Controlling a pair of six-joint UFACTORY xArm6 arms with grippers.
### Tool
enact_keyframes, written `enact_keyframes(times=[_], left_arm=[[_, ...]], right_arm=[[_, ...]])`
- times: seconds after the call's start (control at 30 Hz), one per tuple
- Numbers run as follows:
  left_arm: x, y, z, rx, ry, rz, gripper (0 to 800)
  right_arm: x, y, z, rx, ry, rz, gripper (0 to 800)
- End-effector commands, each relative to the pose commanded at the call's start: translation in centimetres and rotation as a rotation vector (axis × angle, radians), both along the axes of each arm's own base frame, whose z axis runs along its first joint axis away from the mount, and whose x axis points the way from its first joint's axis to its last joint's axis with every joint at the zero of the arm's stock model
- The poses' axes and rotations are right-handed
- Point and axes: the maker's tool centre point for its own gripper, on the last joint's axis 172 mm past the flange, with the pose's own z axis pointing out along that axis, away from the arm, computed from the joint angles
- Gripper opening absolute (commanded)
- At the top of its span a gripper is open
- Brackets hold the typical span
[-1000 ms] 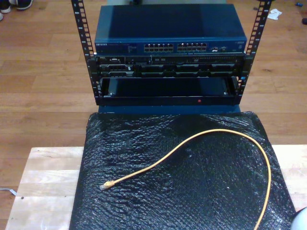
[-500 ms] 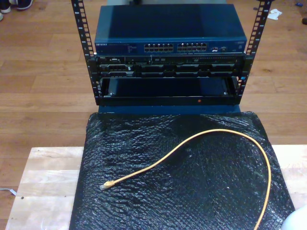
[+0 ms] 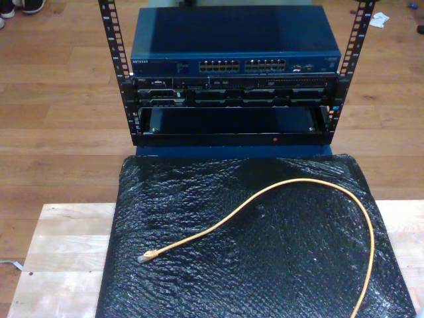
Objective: Grab the cable and plug it in
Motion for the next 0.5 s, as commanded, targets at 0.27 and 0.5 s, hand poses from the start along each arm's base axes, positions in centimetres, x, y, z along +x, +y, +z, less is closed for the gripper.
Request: enact_keyframes(times=[0.27,0.5], left_arm=[[2.1,-0.2,2.3,-0.005,0.016,0.001,800],[3.4,-1.1,3.0,-0.01,0.043,0.001,800]], right_arm=[[3.6,-0.5,2.8,0.026,0.039,-0.015,800],[6.2,-0.9,4.1,0.024,0.074,-0.048,800]])
